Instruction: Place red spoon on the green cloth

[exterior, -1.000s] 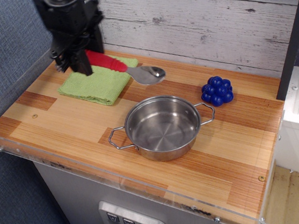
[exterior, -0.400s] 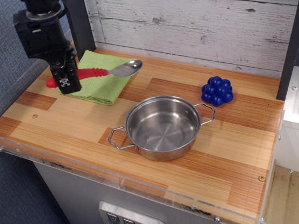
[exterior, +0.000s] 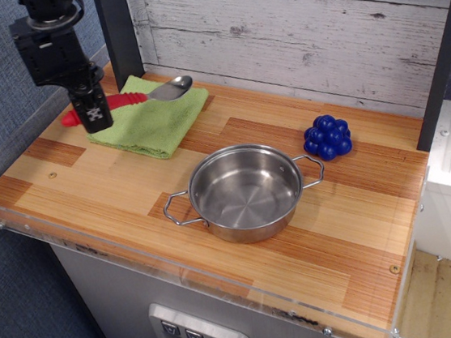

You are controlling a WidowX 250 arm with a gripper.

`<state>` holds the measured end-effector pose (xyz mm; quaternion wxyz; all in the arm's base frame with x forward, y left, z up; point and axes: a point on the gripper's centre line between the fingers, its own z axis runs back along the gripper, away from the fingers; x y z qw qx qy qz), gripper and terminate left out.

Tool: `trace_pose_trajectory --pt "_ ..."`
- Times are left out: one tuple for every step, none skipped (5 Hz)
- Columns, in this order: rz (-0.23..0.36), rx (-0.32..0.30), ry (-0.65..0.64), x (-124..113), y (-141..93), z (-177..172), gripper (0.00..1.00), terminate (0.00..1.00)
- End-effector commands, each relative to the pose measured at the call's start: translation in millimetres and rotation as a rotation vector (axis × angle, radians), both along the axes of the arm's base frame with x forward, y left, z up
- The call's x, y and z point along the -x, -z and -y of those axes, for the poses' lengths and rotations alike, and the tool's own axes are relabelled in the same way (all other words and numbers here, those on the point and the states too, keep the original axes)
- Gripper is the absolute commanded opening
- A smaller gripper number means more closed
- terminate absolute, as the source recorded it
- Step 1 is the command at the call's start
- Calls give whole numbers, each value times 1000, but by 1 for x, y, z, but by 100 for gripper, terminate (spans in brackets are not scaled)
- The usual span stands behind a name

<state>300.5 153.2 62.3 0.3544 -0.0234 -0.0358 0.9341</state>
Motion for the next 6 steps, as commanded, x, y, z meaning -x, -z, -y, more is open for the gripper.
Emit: trace_pose_trajectory --pt "9 -42 41 -15 9 0 0 0" --pt "3 -53 49 -17 12 -10 0 0" --pt "10 -64 87 -19 11 -13 100 0" --pt "9 -91 118 -22 8 -14 100 0" --pt "18 -109 142 -23 0 -14 100 0" --pt "39 -139 182 -22 -15 -9 100 0"
